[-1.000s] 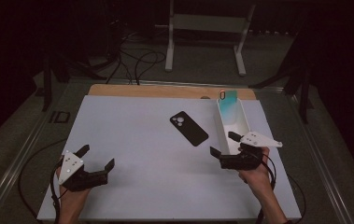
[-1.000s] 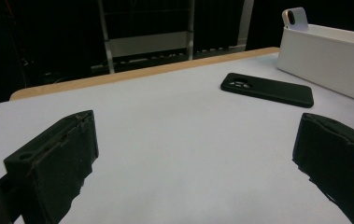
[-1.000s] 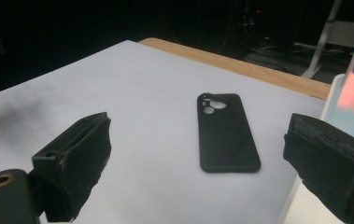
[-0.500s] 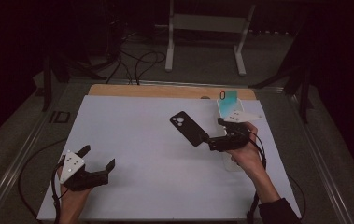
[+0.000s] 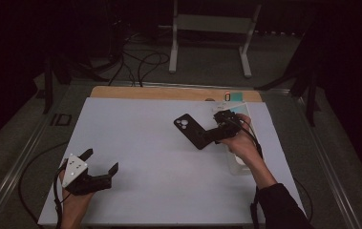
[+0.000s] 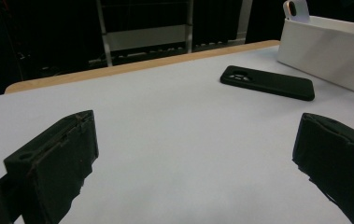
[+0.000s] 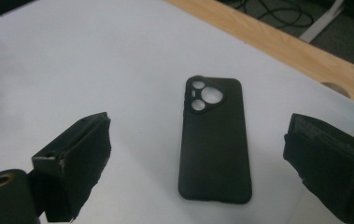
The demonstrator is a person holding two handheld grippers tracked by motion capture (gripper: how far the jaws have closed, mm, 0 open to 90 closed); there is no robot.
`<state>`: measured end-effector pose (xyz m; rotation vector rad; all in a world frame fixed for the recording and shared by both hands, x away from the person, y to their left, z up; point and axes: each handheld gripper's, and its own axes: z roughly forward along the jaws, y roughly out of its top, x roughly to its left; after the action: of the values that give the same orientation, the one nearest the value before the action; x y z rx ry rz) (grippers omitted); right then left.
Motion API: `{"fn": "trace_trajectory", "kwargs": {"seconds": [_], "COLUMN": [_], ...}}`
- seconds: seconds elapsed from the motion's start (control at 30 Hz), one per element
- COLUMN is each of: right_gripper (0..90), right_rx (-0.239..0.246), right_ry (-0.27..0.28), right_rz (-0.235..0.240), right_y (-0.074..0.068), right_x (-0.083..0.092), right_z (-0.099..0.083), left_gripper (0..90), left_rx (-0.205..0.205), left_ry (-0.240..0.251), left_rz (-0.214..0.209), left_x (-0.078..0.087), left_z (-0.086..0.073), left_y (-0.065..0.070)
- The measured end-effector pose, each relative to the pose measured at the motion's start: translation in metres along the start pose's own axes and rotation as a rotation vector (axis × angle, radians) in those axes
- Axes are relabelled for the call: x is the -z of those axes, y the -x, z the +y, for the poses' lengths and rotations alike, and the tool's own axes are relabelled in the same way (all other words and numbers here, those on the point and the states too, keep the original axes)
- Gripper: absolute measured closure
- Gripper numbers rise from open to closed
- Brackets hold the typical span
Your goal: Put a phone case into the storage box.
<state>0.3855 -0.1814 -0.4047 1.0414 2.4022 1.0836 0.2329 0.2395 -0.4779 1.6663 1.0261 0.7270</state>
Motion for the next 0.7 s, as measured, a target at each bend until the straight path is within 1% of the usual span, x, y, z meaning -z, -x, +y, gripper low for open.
{"fn": "trace_trajectory", "kwargs": {"seconds": [0.1, 0.13, 0.2, 0.33, 0.37, 0.4, 0.43, 0.47, 0.5, 0.53, 0.57, 0.7], "right_gripper": [7.1, 7.1, 7.1, 7.1, 7.1, 7.1, 7.2, 7.2, 7.2, 7.2, 7.1, 7.2], "right_rx": [0.005, 0.004, 0.003, 0.004, 0.004, 0.008, 0.005, 0.005, -0.001, -0.001, -0.007, -0.008], "right_ry": [-0.020, -0.042, -0.067, -0.117, -0.117, -0.130, -0.153, -0.153, -0.171, -0.171, -0.194, -0.217], "right_rz": [-0.003, -0.005, -0.004, -0.021, -0.021, -0.023, -0.026, -0.026, -0.027, -0.027, -0.031, -0.032], "right_y": [0.001, 0.003, 0.004, 0.007, 0.007, 0.009, 0.011, 0.011, 0.013, 0.013, 0.014, 0.015], "right_x": [-0.006, -0.013, -0.020, -0.035, -0.035, -0.038, -0.047, -0.047, -0.054, -0.054, -0.061, -0.070], "right_z": [0.003, 0.005, 0.008, 0.011, 0.011, 0.011, 0.012, 0.012, 0.011, 0.011, 0.011, 0.012], "left_gripper": [1.0, 1.0, 1.1, 1.0, 1.0, 1.0, 1.0, 1.0, 1.0, 1.0, 1.0, 1.1], "left_rx": [0.000, -0.001, 0.000, 0.002, 0.002, 0.000, 0.001, 0.001, 0.002, 0.002, 0.001, 0.003], "left_ry": [0.000, 0.000, 0.000, -0.001, -0.001, -0.001, -0.001, -0.001, -0.001, -0.001, -0.001, -0.002], "left_rz": [-0.001, -0.001, -0.001, -0.002, -0.002, -0.003, -0.003, -0.003, -0.003, -0.003, -0.004, -0.003], "left_x": [0.000, 0.000, 0.000, 0.000, 0.000, 0.000, 0.000, 0.000, -0.001, -0.001, -0.001, -0.001], "left_z": [0.000, 0.000, 0.000, -0.001, -0.001, -0.001, -0.001, -0.001, -0.001, -0.001, -0.001, -0.001], "left_y": [0.000, 0.000, 0.000, 0.000, 0.000, 0.000, 0.000, 0.000, 0.000, 0.000, 0.000, -0.001]}}
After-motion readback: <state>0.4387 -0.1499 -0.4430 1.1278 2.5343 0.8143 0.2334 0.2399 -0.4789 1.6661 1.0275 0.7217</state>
